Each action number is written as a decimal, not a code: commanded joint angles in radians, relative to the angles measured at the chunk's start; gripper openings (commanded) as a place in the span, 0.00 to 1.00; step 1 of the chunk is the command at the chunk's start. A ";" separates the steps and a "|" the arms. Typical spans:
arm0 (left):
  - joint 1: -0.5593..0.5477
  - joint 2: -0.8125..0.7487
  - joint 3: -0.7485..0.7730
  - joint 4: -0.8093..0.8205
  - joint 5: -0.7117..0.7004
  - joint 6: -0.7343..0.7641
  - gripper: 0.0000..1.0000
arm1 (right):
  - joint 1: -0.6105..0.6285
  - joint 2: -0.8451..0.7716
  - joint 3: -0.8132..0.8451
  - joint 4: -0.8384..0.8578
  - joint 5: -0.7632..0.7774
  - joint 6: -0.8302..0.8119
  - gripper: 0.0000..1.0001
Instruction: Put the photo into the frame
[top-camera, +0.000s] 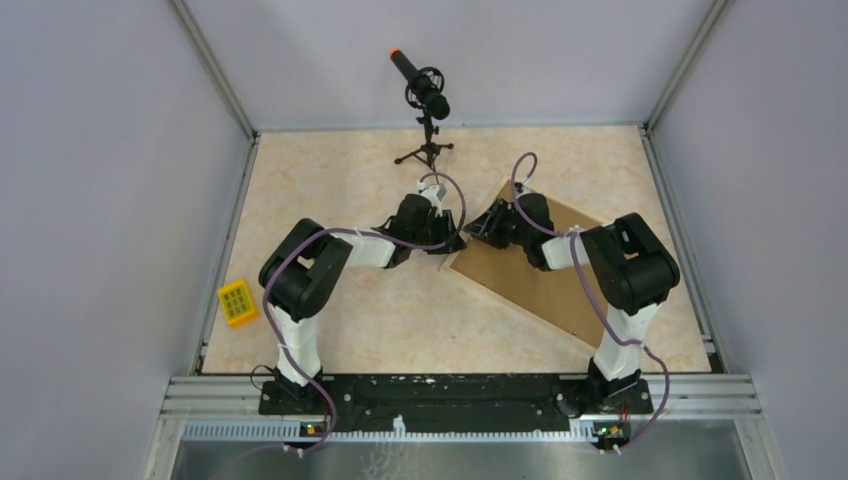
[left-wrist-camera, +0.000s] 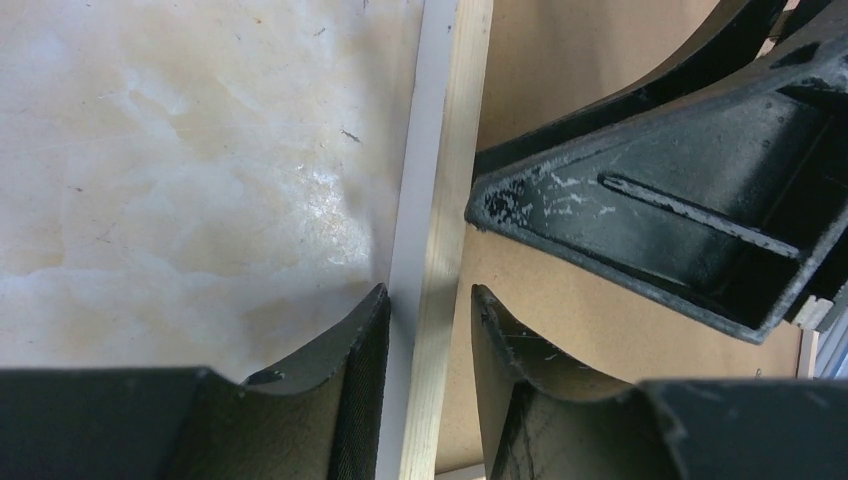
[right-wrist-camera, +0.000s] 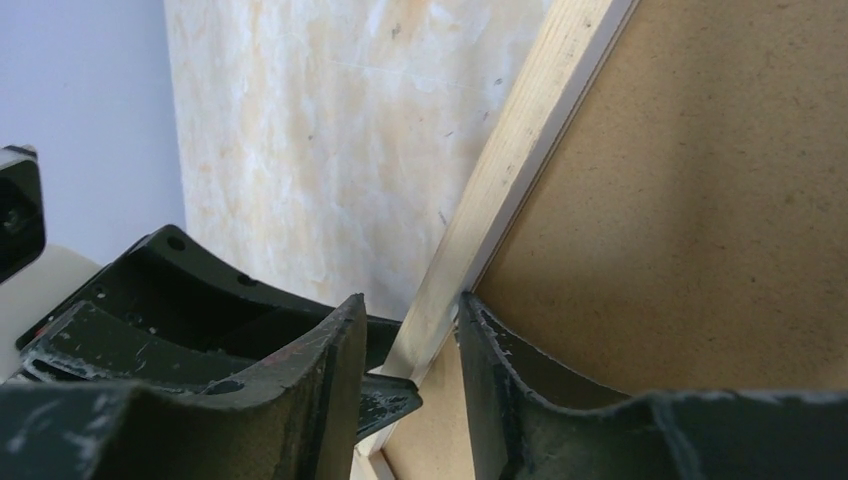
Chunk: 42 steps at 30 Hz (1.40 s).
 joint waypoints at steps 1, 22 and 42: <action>0.003 0.011 -0.009 0.001 -0.005 0.012 0.41 | 0.000 -0.010 0.005 0.022 -0.094 0.015 0.42; 0.138 -0.854 -0.259 -0.542 0.094 -0.006 0.89 | 0.285 -0.407 0.314 -1.542 0.507 -0.729 0.77; 0.137 -1.102 -0.330 -0.643 0.095 -0.021 0.90 | 0.385 -0.037 0.419 -1.565 0.534 -0.760 0.28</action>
